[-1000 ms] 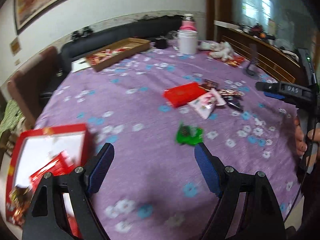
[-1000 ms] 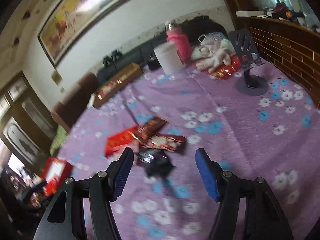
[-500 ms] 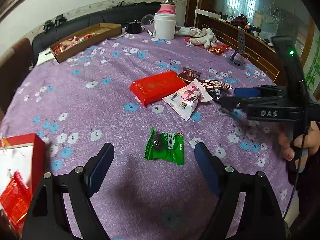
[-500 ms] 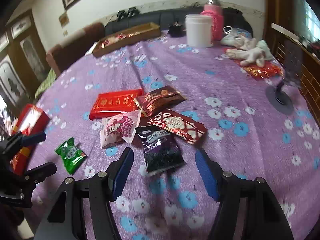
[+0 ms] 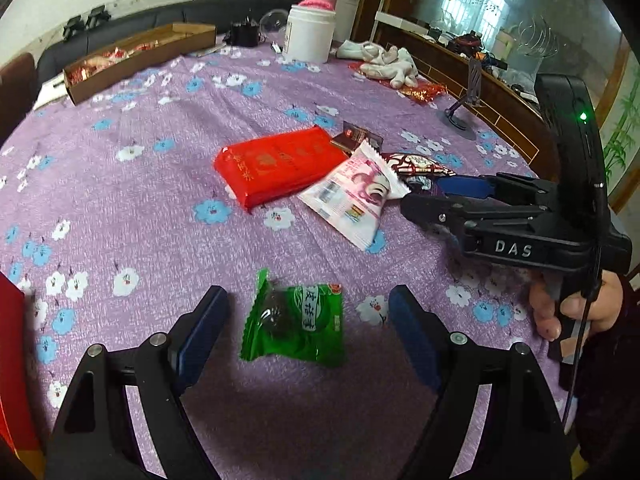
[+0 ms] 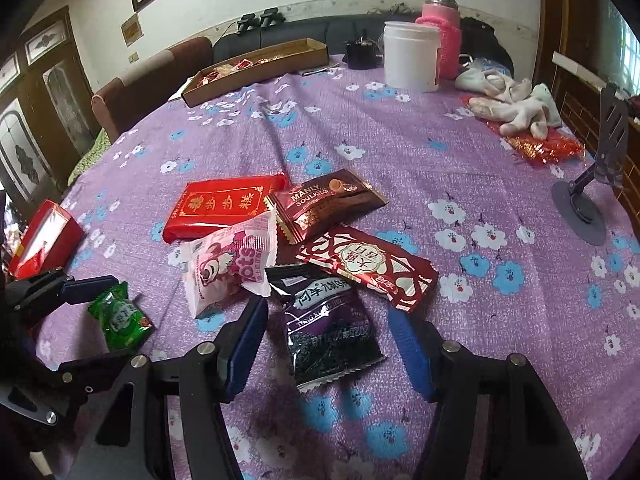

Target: Organize snacks

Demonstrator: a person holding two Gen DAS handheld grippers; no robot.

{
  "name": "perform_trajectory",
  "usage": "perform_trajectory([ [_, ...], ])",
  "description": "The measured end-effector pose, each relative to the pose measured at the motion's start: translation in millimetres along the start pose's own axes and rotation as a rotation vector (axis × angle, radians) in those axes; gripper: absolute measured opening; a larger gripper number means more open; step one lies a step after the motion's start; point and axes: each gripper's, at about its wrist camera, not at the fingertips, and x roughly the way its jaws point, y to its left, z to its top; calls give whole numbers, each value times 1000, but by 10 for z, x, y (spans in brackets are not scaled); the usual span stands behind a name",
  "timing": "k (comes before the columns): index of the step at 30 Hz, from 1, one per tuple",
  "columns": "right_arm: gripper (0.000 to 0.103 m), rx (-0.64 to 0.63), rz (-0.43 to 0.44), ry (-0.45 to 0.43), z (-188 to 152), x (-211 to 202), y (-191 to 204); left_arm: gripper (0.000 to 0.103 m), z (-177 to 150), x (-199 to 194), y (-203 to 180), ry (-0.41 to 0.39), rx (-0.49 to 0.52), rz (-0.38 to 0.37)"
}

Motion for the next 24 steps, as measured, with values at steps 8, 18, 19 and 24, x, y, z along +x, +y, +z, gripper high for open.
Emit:
perform_trajectory([
  [8, 43, -15, -26, -12, -12, -10, -20, 27, 12, 7, 17, -32, 21, 26],
  [18, 42, 50, 40, 34, -130, -152, -57, 24, -114, -109, -6, -19, 26, 15],
  [19, 42, 57, 52, 38, -159, -175, -49, 24, -120, -125, 12, -17, 15, 4],
  [24, 42, 90, 116, 58, -333, -319, 10, 24, -186, -154, -97, 39, 90, 0],
])
